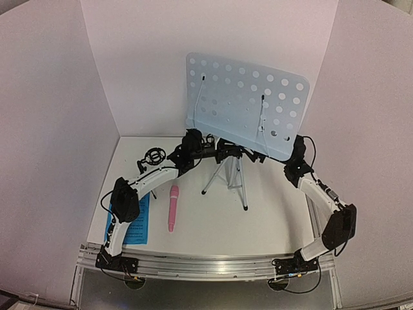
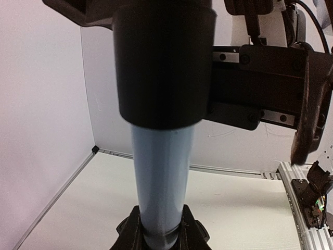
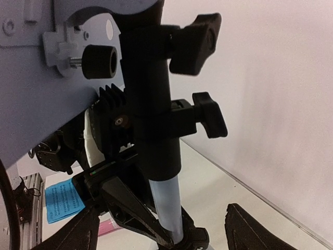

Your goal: Pack up the instrument practice props

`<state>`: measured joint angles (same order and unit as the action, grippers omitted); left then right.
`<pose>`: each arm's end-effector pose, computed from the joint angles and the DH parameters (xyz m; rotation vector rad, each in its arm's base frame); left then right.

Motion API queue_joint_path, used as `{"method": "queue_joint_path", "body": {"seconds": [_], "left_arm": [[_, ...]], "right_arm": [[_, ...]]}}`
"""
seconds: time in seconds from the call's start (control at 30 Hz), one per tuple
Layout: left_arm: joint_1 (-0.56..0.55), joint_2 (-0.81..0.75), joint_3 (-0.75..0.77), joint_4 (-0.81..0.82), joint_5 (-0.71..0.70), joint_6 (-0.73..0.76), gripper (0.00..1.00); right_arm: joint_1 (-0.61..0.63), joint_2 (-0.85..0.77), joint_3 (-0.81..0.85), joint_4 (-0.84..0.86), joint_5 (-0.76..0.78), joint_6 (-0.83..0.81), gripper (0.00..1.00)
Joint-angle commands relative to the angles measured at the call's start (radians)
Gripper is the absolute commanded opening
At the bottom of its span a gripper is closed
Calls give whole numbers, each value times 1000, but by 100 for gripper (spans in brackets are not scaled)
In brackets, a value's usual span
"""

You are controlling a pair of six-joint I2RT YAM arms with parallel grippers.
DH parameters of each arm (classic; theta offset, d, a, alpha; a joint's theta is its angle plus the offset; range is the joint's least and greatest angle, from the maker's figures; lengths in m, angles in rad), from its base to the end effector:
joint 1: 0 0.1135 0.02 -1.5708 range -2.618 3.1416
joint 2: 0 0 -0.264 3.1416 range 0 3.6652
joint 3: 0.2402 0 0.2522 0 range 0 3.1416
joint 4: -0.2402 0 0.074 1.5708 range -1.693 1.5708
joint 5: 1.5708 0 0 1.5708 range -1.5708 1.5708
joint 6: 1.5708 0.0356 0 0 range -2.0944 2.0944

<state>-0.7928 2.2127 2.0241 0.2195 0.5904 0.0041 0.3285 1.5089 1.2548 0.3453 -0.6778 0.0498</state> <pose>0.3603 -0.3939 0.3412 1.0645 1.2577 -1.0644 0.3309 0.1364 0.3828 -0.7555 1.3572 0.8002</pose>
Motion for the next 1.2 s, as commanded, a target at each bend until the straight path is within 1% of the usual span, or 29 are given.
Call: {"method": "queue_joint_path", "body": {"seconds": [0.0,0.13,0.27,0.33,0.43,0.57,0.67,0.8,0.83,0.87,1.07,1.13,1.17], "left_arm": [[-7,-51,182,153,-48,-38,0],[-10,-56,183,166,-61,-31,0],[-12,-47,207,136,-61,27,0],[-12,-46,195,100,-69,37,0],[-15,-54,170,113,-64,36,0],[-18,-45,186,128,-66,46,0],[-21,-38,189,125,-68,45,0],[-29,-31,197,128,-65,37,0],[-30,-28,202,130,-65,37,0],[-31,-26,207,130,-66,37,0],[-34,-24,211,126,-76,36,0],[-35,-24,213,120,-78,36,0],[-35,-24,213,116,-79,36,0]], "right_arm": [[5,-31,-57,34,22,42,82],[6,-66,-142,34,66,22,82],[6,-102,-205,24,100,5,82],[7,-116,-228,-2,101,-3,80],[28,-136,-270,-95,118,-87,77],[45,-140,-350,-108,161,-114,75],[64,-97,-348,-108,214,-131,71],[81,-32,-302,-99,325,-123,61],[84,-18,-292,-94,340,-120,57],[87,-6,-283,-87,351,-115,52],[99,23,-255,-22,348,-118,13],[101,15,-237,-17,335,-118,2],[102,7,-227,-10,331,-114,0]]}}
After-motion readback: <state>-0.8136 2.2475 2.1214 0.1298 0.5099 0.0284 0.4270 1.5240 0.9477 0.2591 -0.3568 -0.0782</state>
